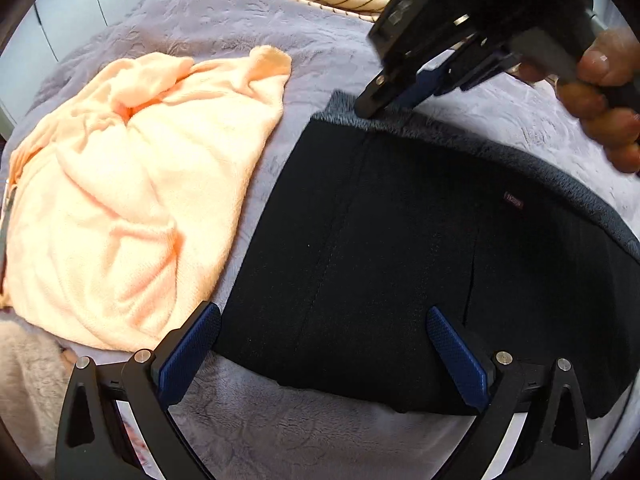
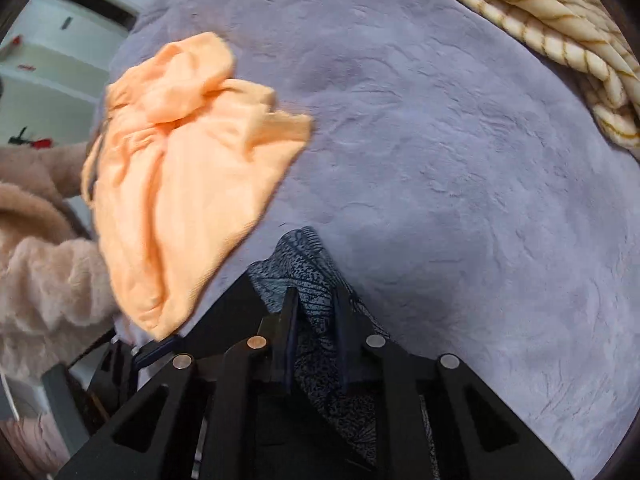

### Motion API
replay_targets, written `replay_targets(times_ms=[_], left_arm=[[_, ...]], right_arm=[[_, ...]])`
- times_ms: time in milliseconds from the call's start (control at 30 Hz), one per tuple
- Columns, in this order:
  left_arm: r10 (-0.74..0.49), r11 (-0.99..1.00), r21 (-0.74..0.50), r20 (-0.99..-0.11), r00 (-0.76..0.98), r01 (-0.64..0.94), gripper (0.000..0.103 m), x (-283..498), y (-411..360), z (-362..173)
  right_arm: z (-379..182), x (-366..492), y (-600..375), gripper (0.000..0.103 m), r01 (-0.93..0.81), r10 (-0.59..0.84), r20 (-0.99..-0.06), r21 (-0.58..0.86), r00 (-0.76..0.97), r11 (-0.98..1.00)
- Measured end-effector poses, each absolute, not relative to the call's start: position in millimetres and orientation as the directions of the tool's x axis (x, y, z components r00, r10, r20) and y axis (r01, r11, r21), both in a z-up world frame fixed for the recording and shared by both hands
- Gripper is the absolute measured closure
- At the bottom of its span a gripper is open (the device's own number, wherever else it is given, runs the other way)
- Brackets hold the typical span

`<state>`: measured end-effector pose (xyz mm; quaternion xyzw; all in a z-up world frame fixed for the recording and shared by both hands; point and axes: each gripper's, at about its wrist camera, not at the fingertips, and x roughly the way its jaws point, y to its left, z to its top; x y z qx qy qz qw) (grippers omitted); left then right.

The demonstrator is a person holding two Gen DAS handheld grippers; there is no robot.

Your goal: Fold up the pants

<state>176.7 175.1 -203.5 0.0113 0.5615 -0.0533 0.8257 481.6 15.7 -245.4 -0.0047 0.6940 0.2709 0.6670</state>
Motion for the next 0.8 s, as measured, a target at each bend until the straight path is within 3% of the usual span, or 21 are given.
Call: replay_targets(times_ms=[100,233,367,633,667,733,767,800], left_arm=[[-0.126,0.991,-0.097,-0.906,0.404,0.093,0.0,181,173,-185],[-0.105,0.994,-0.087,-0.939,0.328,0.07,0.0,195,169,-211],[-0.102,0.993,-0.075,-0.936,0.338,0.092,0.0,198,165,-225],[-0.097,0.99,-0.05,-0.917,0.387,0.129,0.0,166,159,-226],[-0.097,0.991,-0.051,-0.918,0.384,0.126,0.0,165,158,-227],[-0.094,0.991,-0.049,-0.921,0.378,0.126,0.0,168,155,-226],[-0.095,0.99,-0.05,-0.923,0.374,0.128,0.0,187,156,-223],[-0.095,0.99,-0.05,-0.924,0.369,0.129,0.0,188,156,-222]], right_arm=[[-242,487,4,0.077,-0.278,0.365,-0.929,0.366,-0.057,0.888],[-200,451,-1,0.074,-0.355,0.276,-0.959,0.234,0.071,0.905],[-174,394,-39,0.056,-0.278,0.243,-0.962,0.203,0.12,0.939],[-252,330,-119,0.055,0.056,0.153,-0.988,0.151,-0.019,0.987],[-253,329,-122,0.051,0.065,0.161,-0.987,0.16,-0.004,0.985],[-256,332,-120,0.036,0.048,0.174,-0.985,0.173,-0.007,0.984],[-258,333,-117,0.024,0.034,0.189,-0.982,0.189,-0.012,0.981],[-259,334,-114,0.02,0.022,0.188,-0.982,0.187,-0.017,0.982]])
